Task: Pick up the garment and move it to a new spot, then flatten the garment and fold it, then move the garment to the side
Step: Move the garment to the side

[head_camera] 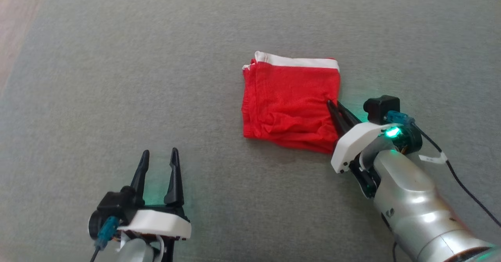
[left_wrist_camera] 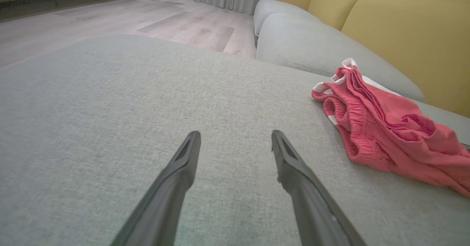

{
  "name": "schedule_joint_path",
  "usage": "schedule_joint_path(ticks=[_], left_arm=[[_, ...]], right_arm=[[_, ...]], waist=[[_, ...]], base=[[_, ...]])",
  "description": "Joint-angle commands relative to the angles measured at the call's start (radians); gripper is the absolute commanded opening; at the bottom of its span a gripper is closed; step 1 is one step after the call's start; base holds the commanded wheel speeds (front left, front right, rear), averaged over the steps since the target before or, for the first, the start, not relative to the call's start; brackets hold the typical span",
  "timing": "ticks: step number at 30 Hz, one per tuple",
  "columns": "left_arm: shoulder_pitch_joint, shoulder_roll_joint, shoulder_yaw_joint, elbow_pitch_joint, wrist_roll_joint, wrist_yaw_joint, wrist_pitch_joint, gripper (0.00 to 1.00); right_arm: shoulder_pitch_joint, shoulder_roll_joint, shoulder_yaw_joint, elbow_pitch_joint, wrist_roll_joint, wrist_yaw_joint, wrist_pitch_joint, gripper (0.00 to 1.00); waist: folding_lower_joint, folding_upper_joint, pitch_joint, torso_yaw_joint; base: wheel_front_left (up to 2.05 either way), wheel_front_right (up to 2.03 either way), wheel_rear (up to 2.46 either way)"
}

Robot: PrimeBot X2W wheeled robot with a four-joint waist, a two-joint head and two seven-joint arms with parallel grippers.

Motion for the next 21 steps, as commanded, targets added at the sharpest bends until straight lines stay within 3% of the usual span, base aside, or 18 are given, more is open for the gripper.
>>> schedule_joint_path(ticks=[1,7,8,9,21], left_arm=[[-0.03,0.009,0.035,-0.027,-0.001,-0.007,-0.005,1.0],[-0.027,0.009,0.048,-0.03,0.021,-0.022,-0.005,1.0],[-0.028,0.009,0.048,-0.036,0.023,-0.027,-0.005,1.0],[-0.028,0.009,0.048,-0.036,0.023,-0.027,-0.005,1.0],[-0.049,0.009,-0.031,-0.048,0.005,-0.052,-0.005,1.0]], right_arm=[[0.008,0.012,0.013,-0.002,0.011,-0.001,-0.024,0.0],[0.032,0.012,0.002,-0.013,0.033,-0.001,-0.048,0.0],[0.046,0.012,0.006,-0.026,0.042,-0.001,-0.05,0.0],[0.046,0.012,0.006,-0.026,0.042,-0.001,-0.05,0.0],[0.14,0.012,0.013,-0.096,0.062,-0.001,-0.052,0.0]], waist=[[-0.0001,0.0,-0.017,-0.029],[-0.0001,0.0,-0.061,-0.138],[-0.0001,0.0,-0.075,-0.202],[-0.0001,0.0,-0.075,-0.202],[-0.0001,0.0,-0.106,-0.555]], base=[[0.0,0.0,0.0],[0.0,0.0,0.0],[0.0,0.0,0.0],[0.0,0.0,0.0],[0.0,0.0,0.0]])
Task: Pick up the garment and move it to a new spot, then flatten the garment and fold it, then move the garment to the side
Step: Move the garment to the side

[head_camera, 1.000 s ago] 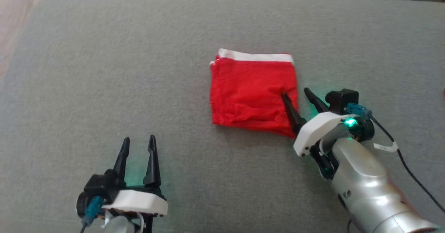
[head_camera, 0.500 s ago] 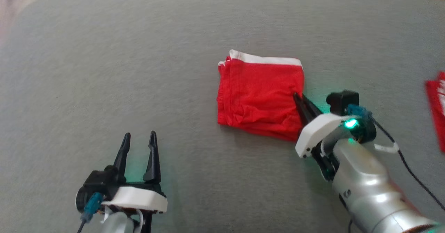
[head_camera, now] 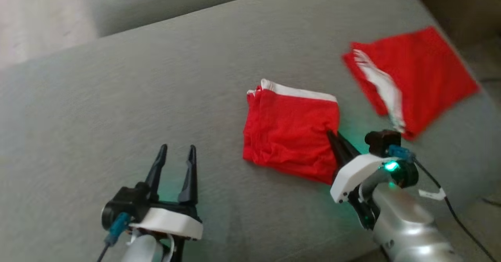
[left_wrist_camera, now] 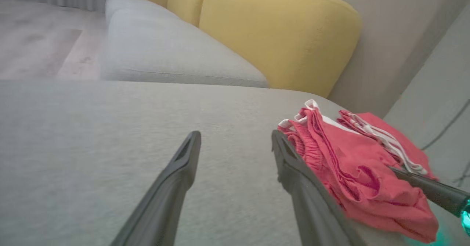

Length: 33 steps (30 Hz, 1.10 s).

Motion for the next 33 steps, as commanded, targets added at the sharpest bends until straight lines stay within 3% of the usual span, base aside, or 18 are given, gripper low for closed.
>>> schedule_joint_path(ticks=[1,10,21,27,33], left_arm=[[-0.034,0.006,0.017,-0.032,0.001,-0.005,-0.005,1.0],[-0.026,0.006,-0.008,-0.027,-0.005,-0.014,-0.005,1.0],[-0.027,0.006,-0.027,-0.009,-0.011,-0.024,-0.005,1.0],[-0.031,0.006,-0.032,-0.007,-0.01,-0.025,-0.005,1.0],[-0.043,0.006,-0.039,-0.004,-0.004,-0.026,-0.005,1.0]], right_arm=[[0.0,0.009,0.018,-0.032,0.003,-0.001,-0.014,0.0],[0.017,0.009,0.046,-0.055,0.029,-0.001,-0.014,0.0],[-0.119,0.004,0.041,-0.006,-0.022,-0.001,0.001,0.0],[-0.243,-0.073,0.053,0.047,-0.074,-0.001,0.043,0.0],[-0.354,-0.2,0.044,0.148,-0.134,-0.001,0.08,0.0]], waist=[[0.0,0.0,-0.018,-0.101],[0.0,0.0,-0.014,-0.198],[0.0,0.0,0.012,-0.149],[0.0,0.0,0.03,-0.099],[0.0,0.0,0.051,-0.035]], base=[[0.0,0.0,0.0],[0.0,0.0,0.0],[0.0,0.0,0.0],[0.0,0.0,0.0],[0.0,0.0,0.0]])
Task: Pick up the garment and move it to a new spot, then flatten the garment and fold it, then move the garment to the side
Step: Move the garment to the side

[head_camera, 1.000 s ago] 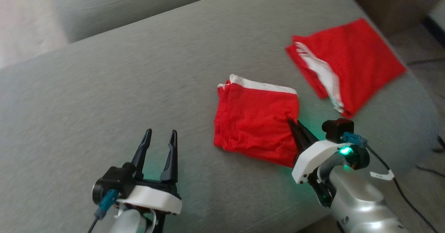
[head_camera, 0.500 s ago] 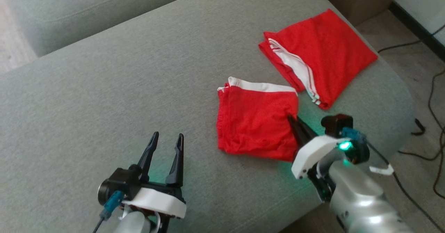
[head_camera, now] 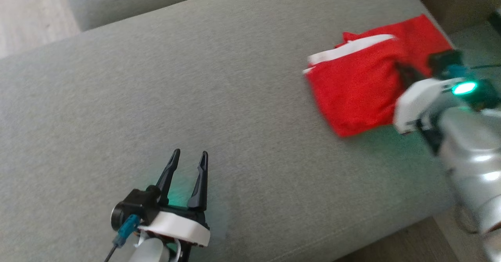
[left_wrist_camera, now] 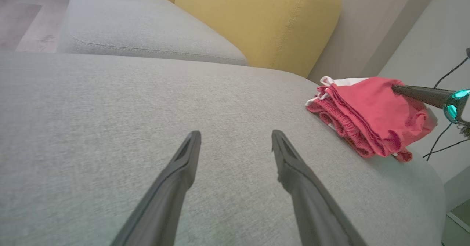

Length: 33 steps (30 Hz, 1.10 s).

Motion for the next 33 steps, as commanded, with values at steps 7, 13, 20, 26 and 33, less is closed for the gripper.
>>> schedule_joint_path(ticks=[7,13,20,26,33], left_arm=[[-0.052,0.005,0.034,-0.02,0.009,-0.001,-0.005,1.0],[-0.057,0.005,0.045,-0.016,0.013,-0.001,-0.005,1.0],[-0.057,0.005,0.083,-0.019,0.016,0.018,-0.005,1.0],[-0.047,0.005,0.133,-0.023,0.029,0.032,-0.005,1.0],[-0.034,0.005,0.187,-0.032,0.055,0.047,-0.005,1.0]], right_arm=[[-0.116,-0.122,-0.024,0.068,-0.08,-0.001,0.004,0.0],[-0.155,-0.199,-0.131,0.094,-0.172,-0.001,0.016,1.0],[-0.152,-0.132,-0.304,0.087,-0.258,-0.001,-0.081,1.0],[-0.057,0.016,-0.448,-0.106,-0.27,-0.001,-0.095,1.0],[0.181,0.172,-0.556,-0.41,-0.299,-0.001,-0.096,1.0]], waist=[[-0.0001,0.0,0.031,0.065],[-0.0001,0.0,0.035,0.079],[-0.0001,0.0,0.028,0.079],[-0.0001,0.0,0.009,0.083],[-0.0001,0.0,-0.011,0.115]], base=[[0.0,0.0,0.0],[0.0,0.0,0.0],[0.0,0.0,0.0],[0.0,0.0,0.0],[0.0,0.0,0.0]])
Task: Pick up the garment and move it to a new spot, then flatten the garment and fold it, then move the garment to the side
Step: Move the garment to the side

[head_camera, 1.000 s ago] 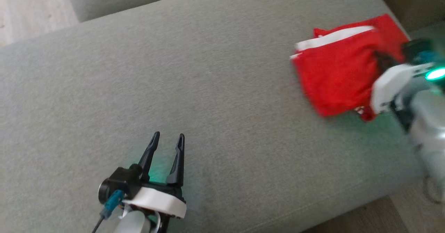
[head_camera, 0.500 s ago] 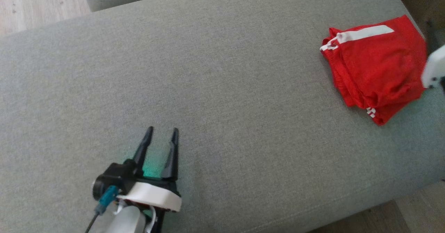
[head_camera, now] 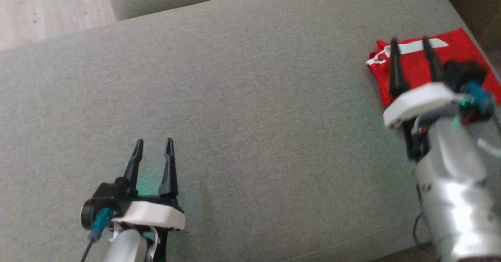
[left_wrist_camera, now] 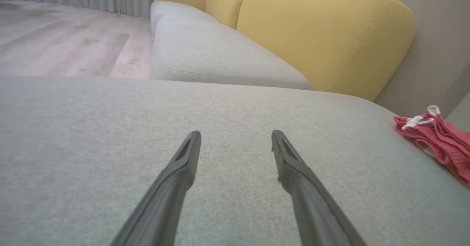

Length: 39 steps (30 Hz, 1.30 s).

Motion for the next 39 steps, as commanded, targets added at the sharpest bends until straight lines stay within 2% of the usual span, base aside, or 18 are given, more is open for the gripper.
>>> schedule_joint_path(ticks=[1,5,9,15,26,34,39], left_arm=[[-0.013,0.005,0.044,-0.031,0.011,0.009,-0.005,1.0],[-0.007,0.005,0.065,-0.036,0.013,0.017,-0.005,1.0],[0.0,0.005,0.074,-0.04,0.006,0.027,-0.005,1.0],[0.02,0.005,0.082,-0.044,0.005,0.037,-0.005,1.0],[0.03,0.005,0.11,-0.041,-0.005,0.061,-0.005,1.0],[0.024,0.005,0.129,-0.016,-0.031,0.048,-0.005,1.0],[0.021,0.005,0.156,0.001,-0.018,0.031,-0.005,1.0]], right_arm=[[0.022,0.018,0.007,-0.07,-0.005,-0.001,-0.012,1.0],[0.134,0.031,0.004,-0.15,0.047,-0.001,-0.012,1.0],[0.204,0.032,0.052,-0.186,0.09,-0.001,-0.012,1.0],[0.282,0.032,0.068,-0.218,0.122,-0.001,-0.012,1.0],[0.306,0.032,0.117,-0.222,0.131,-0.001,-0.012,1.0],[0.313,0.032,0.158,-0.202,0.166,-0.001,-0.012,1.0],[0.306,0.032,0.175,-0.193,0.18,-0.001,-0.012,1.0]], waist=[[0.0,0.0,-0.009,0.015],[0.0,0.0,-0.016,0.046],[0.0,0.0,-0.022,0.069],[0.0,0.0,-0.037,0.105],[0.0,0.0,-0.069,0.206],[0.0,0.0,-0.079,0.304],[0.0,0.0,-0.082,0.313]], base=[[0.0,0.0,0.0],[0.0,0.0,0.0],[0.0,0.0,0.0],[0.0,0.0,0.0],[0.0,0.0,0.0],[0.0,0.0,0.0],[0.0,0.0,0.0]])
